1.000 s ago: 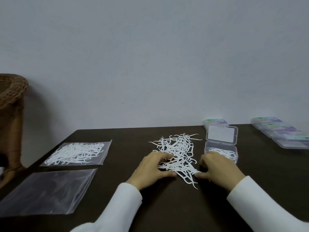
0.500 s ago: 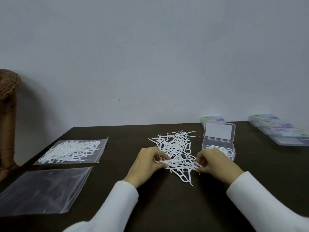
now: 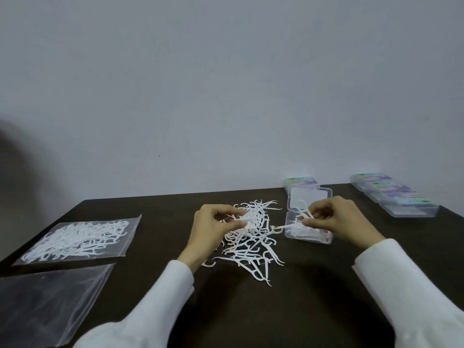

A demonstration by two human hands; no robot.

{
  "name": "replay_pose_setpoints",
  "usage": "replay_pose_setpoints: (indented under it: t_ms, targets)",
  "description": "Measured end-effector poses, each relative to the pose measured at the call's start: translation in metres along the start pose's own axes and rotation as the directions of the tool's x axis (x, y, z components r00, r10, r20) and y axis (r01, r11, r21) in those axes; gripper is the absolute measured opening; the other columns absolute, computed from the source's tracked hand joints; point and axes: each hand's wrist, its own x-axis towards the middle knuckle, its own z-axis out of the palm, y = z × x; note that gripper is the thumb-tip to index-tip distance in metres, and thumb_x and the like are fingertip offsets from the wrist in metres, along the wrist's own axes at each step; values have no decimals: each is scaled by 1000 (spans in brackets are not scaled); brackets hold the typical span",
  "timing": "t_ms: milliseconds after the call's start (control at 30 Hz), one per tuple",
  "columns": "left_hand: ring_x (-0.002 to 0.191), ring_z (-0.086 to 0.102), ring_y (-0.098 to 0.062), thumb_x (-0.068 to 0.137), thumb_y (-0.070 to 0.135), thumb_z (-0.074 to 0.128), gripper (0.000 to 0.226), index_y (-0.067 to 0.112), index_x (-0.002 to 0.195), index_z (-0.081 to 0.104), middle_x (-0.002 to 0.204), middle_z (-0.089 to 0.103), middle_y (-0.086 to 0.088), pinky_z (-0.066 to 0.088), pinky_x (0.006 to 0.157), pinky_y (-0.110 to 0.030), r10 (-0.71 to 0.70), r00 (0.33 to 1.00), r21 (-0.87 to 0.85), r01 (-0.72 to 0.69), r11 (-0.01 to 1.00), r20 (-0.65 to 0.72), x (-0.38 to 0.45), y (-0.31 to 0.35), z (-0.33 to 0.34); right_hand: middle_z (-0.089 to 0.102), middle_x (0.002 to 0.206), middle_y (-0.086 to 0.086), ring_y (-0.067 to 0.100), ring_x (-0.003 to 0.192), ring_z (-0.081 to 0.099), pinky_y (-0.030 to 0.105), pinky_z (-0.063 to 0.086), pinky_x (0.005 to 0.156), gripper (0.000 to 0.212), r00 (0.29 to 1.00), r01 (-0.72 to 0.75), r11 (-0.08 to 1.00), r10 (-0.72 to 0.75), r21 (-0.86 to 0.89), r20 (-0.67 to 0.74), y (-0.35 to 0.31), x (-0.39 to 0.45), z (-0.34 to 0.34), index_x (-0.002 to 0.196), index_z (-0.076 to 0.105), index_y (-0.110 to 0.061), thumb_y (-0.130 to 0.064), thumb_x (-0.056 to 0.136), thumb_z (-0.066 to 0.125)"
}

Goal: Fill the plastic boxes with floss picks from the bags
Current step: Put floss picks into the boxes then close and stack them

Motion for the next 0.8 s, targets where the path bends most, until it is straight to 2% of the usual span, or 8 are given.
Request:
replay_pose_setpoints:
  t_ms: [67, 167, 300, 367, 500, 567, 633, 800]
  targets:
    - [63, 57, 2, 69, 11, 81, 19, 20, 85, 77, 75, 69, 6, 47, 63, -12, -1, 1000, -70, 3, 998, 30, 8, 4, 7, 63, 73, -7, 3, 70, 60, 6, 41, 52, 12, 999, -22, 1000, 21, -9, -38, 7, 2, -5, 83, 68, -20, -24, 74, 75]
    - [61, 56, 1, 69, 10, 81, 19, 21, 85, 77, 72, 68, 8, 48, 65, -15, 2, 997, -130, 7, 992, 72, 18, 8, 22, 62, 76, -5, 4, 71, 58, 8, 39, 49, 16, 993, -41, 999, 39, -11, -110, 15, 3, -10, 88, 68, -18, -25, 75, 74]
    - [56, 55, 4, 70, 9, 80, 19, 18, 86, 76, 68, 66, 10, 44, 62, -11, 2, 993, -150, 15, 988, 116, 32, 12, 45, 64, 82, 0, 4, 71, 57, 10, 38, 57, 20, 984, -74, 996, 65, -50, -167, 29, 4, -11, 96, 70, -11, -21, 79, 71]
    - [58, 57, 1, 70, 8, 80, 19, 20, 85, 76, 66, 67, 11, 45, 64, -14, -6, 993, -173, 27, 985, 121, 39, 10, 56, 65, 84, 2, 5, 70, 58, 11, 39, 58, 20, 980, -95, 994, 85, -49, -180, 34, 5, -11, 98, 70, -11, -20, 80, 70]
    - [72, 62, -19, 70, 9, 80, 20, 23, 84, 77, 74, 71, -2, 53, 74, -27, -42, 993, -209, 66, 976, 114, 49, 5, 75, 65, 76, 0, 9, 66, 58, 13, 38, 56, 7, 970, -115, 992, 123, 47, -212, 41, 4, -16, 87, 68, -18, -23, 82, 68]
    - [71, 62, -14, 71, 10, 79, 19, 21, 86, 76, 76, 71, -2, 53, 68, -20, -53, 991, -228, 81, 970, 125, 53, 5, 81, 62, 70, -4, 9, 64, 57, 14, 37, 55, 5, 968, -112, 992, 123, 61, -220, 44, 3, -20, 79, 64, -23, -23, 82, 67]
    - [64, 58, -6, 72, 8, 79, 19, 18, 88, 76, 73, 69, 3, 48, 61, -13, -54, 991, -223, 80, 972, 121, 57, 6, 86, 61, 71, -4, 9, 65, 56, 16, 37, 55, 5, 968, -117, 992, 125, 49, -217, 47, 3, -22, 79, 64, -22, -23, 83, 67]
    - [68, 56, -11, 73, 9, 79, 18, 18, 89, 76, 78, 68, 1, 50, 63, -18, -57, 992, -203, 78, 976, 109, 64, 7, 99, 58, 65, -6, 9, 62, 52, 14, 37, 52, 3, 955, -119, 988, 140, 97, -260, 53, 0, -33, 83, 65, -18, -19, 85, 65]
